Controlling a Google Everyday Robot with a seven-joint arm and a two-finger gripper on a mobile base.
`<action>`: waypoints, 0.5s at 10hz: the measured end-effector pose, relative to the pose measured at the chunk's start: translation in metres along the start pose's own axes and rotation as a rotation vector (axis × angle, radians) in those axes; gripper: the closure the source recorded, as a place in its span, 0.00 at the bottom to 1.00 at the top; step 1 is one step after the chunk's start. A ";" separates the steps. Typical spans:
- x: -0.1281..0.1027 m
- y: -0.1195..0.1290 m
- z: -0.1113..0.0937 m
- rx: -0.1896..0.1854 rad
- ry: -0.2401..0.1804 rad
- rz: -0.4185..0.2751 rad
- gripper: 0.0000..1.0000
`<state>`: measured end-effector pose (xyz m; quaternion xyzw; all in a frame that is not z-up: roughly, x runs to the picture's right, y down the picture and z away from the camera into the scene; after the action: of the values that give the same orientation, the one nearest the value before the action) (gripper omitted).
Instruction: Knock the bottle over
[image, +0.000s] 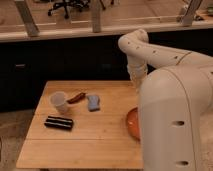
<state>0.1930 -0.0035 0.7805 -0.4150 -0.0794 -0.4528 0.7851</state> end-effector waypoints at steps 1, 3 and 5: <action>-0.003 -0.005 0.002 -0.002 -0.002 -0.010 0.98; -0.001 0.000 0.002 -0.005 -0.013 0.004 0.98; 0.002 0.009 0.015 -0.009 -0.035 0.028 0.98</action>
<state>0.2056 0.0083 0.7860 -0.4275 -0.0854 -0.4347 0.7880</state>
